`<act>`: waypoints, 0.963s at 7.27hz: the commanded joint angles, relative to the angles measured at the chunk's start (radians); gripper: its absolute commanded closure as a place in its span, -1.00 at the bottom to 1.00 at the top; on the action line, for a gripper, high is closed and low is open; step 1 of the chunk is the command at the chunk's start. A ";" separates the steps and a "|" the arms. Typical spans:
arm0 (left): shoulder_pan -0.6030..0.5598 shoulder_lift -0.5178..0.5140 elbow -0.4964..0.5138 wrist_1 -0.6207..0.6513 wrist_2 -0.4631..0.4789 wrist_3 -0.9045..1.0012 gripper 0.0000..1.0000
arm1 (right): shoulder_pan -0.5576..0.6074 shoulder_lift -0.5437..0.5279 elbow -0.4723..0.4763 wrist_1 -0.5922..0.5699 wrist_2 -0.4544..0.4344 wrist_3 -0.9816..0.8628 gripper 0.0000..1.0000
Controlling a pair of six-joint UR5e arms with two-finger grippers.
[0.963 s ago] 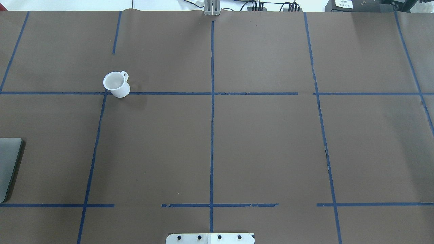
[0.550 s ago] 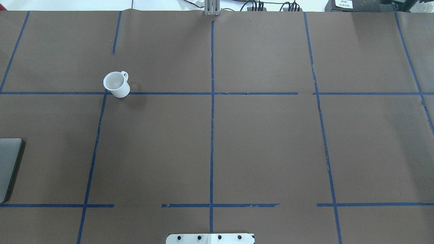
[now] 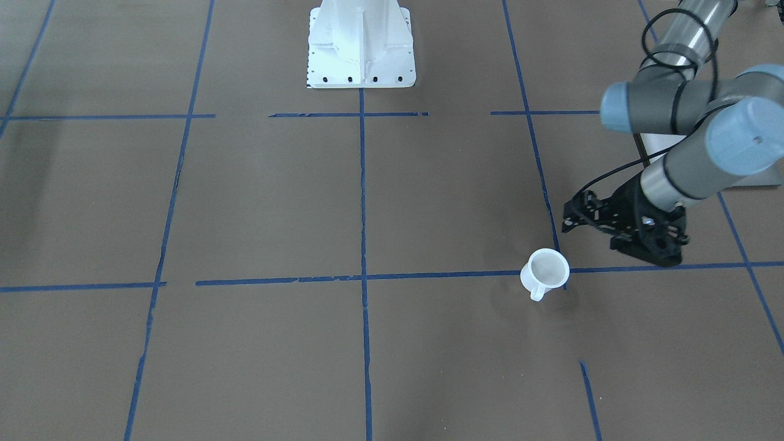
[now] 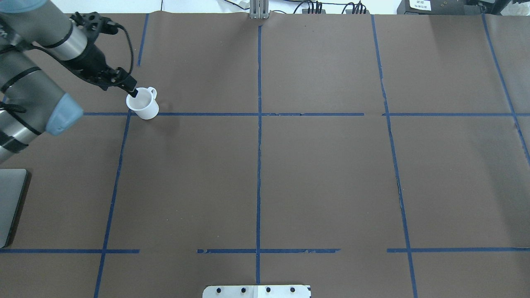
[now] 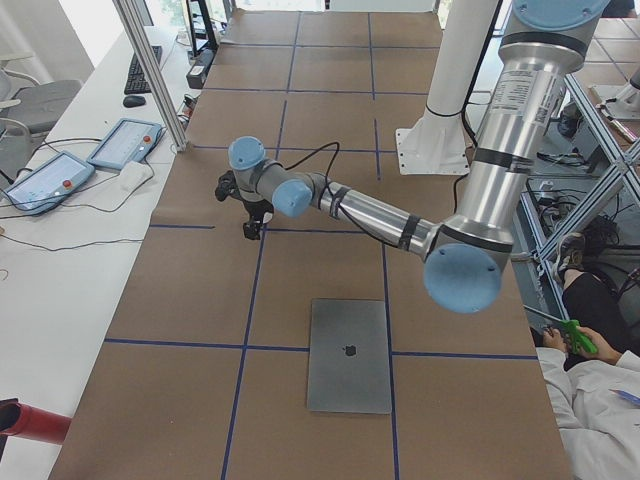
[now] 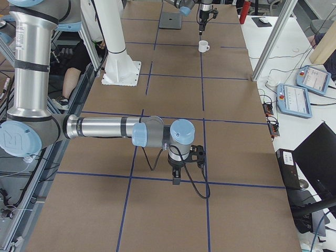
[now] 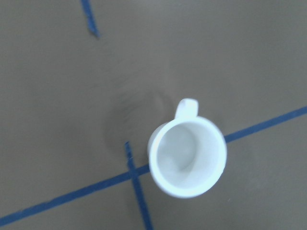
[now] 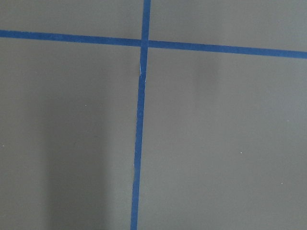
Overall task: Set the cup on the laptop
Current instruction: 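Reach the left gripper down to the white mug and close on it, then lift the white mug with the left gripper and carry it toward the robot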
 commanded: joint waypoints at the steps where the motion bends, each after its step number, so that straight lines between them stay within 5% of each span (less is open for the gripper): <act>1: 0.056 -0.182 0.191 -0.006 0.136 -0.014 -1.00 | 0.000 0.000 0.000 0.001 0.000 0.000 -1.00; 6: 0.088 -0.189 0.348 -0.101 0.208 -0.011 -0.98 | 0.000 0.000 0.000 0.001 0.000 0.000 -1.00; 7: 0.092 -0.187 0.365 -0.101 0.205 -0.008 -0.71 | 0.000 0.000 0.000 0.001 0.000 0.000 -1.00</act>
